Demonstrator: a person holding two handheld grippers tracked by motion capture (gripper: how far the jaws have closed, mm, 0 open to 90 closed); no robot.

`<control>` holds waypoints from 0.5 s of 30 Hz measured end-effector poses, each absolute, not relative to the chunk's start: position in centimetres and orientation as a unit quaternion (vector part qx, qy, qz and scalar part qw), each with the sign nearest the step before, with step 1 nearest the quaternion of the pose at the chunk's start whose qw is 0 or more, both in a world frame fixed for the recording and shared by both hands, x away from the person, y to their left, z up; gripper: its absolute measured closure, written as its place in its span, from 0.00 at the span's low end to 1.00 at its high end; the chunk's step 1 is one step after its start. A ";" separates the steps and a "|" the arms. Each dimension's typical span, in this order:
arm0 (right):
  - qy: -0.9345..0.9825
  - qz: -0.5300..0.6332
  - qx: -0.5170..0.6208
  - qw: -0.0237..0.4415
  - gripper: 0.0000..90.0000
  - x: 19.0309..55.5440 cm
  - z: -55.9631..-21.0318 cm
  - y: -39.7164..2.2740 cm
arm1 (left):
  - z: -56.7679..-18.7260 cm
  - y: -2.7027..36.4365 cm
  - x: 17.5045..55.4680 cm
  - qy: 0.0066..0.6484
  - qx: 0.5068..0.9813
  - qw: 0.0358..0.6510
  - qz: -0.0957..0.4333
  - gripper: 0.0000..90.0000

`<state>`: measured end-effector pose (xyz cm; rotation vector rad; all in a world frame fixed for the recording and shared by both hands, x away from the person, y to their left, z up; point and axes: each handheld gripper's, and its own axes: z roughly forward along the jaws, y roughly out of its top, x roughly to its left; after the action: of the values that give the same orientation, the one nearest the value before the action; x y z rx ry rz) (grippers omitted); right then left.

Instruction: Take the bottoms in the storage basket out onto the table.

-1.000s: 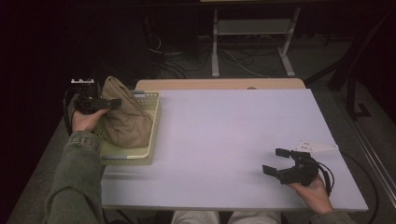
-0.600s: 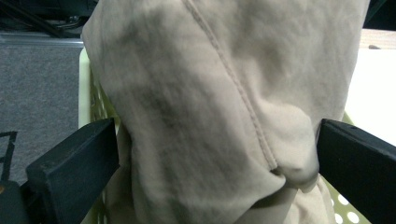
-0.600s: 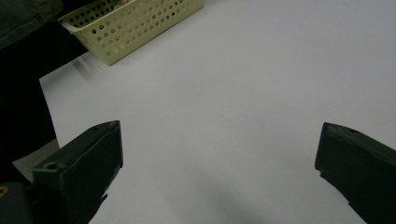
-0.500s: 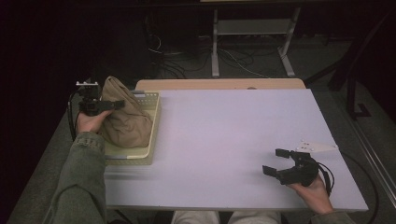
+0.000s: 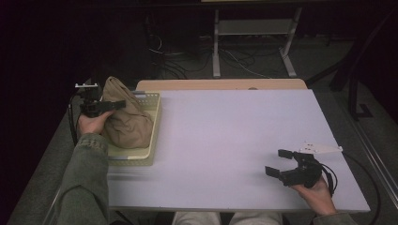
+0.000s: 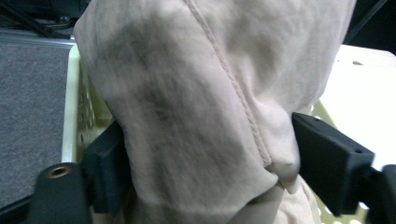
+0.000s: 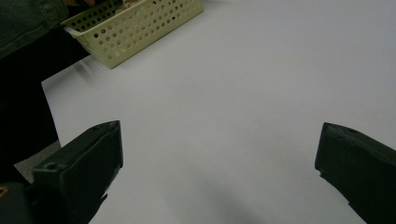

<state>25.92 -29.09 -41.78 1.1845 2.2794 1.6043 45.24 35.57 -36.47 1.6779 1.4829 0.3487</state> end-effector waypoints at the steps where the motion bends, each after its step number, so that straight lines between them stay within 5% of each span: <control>1: 0.751 0.529 0.390 0.056 0.01 25.9 -41.8 -29.1 | -36.5 35.6 45.2 0.593 0.670 0.423 0.141 0.25; 15: 0.754 0.529 0.387 0.053 0.01 25.9 -41.8 -29.0 | -36.4 35.3 45.1 0.584 0.680 0.417 0.151 0.66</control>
<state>25.89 -29.00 -41.79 1.1763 2.2912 1.6067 45.06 35.33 -36.43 1.7070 1.4664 0.3785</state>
